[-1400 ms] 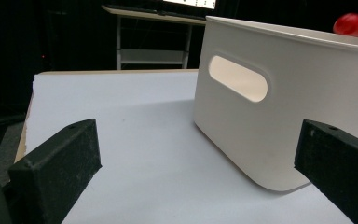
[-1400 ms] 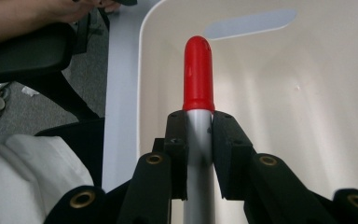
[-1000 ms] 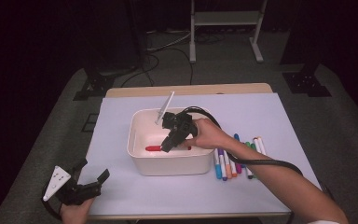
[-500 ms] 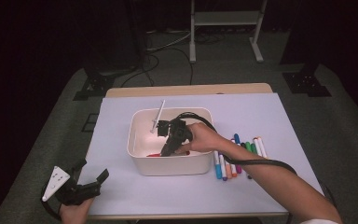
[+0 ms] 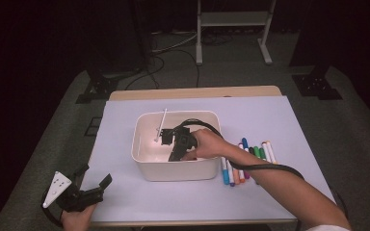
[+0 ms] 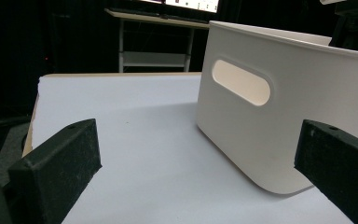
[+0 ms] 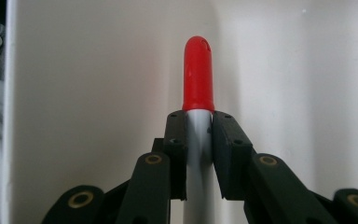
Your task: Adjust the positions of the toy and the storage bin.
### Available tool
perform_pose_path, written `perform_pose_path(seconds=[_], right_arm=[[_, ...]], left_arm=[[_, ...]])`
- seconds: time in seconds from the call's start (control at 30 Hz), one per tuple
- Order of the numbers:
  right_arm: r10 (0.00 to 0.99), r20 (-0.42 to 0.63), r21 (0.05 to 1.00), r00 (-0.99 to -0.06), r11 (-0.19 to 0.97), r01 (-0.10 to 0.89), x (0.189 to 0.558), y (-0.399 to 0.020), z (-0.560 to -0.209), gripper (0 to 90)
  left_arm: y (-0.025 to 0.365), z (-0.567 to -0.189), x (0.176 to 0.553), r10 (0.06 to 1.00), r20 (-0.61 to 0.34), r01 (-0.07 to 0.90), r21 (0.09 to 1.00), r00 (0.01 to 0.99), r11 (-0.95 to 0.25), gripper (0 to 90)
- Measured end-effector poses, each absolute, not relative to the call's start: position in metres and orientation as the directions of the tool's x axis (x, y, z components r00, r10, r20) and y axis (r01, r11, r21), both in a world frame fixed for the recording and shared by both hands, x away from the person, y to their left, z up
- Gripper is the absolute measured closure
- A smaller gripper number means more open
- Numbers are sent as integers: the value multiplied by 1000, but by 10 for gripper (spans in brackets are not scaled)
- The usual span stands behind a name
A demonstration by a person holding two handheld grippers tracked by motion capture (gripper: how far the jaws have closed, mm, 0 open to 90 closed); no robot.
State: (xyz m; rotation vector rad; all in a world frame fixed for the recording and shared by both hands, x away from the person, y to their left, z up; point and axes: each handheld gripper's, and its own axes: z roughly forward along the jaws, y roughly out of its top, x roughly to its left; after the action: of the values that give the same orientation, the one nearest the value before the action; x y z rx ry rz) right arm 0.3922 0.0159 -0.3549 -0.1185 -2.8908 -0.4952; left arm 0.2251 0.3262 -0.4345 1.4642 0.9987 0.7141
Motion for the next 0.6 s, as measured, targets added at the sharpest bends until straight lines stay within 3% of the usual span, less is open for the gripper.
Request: perform_pose_path(seconds=[0.4, 0.43, 0.47, 0.5, 0.53, 0.6], right_arm=[[72, 174, 426, -982, 894, 141, 392, -7, -326, 575], [78, 168, 448, -983, 882, 146, 391, -12, -320, 555], [81, 150, 531, -985, 834, 149, 386, -27, -306, 491], [81, 150, 531, -985, 834, 149, 386, -27, -306, 491], [87, 132, 611, -988, 777, 150, 379, -41, -294, 423], [91, 97, 703, -991, 699, 132, 368, -61, -280, 411]], left_arm=[[326, -434, 224, 888, -110, 179, 983, 446, 32, 0], [326, -434, 224, 889, -109, 179, 983, 445, 32, 0], [327, -434, 224, 889, -108, 180, 983, 444, 30, 0], [327, -434, 224, 890, -106, 177, 984, 444, 29, 0], [327, -434, 224, 890, -108, 178, 984, 443, 31, 0], [327, -434, 223, 891, -110, 174, 984, 441, 35, 0]])
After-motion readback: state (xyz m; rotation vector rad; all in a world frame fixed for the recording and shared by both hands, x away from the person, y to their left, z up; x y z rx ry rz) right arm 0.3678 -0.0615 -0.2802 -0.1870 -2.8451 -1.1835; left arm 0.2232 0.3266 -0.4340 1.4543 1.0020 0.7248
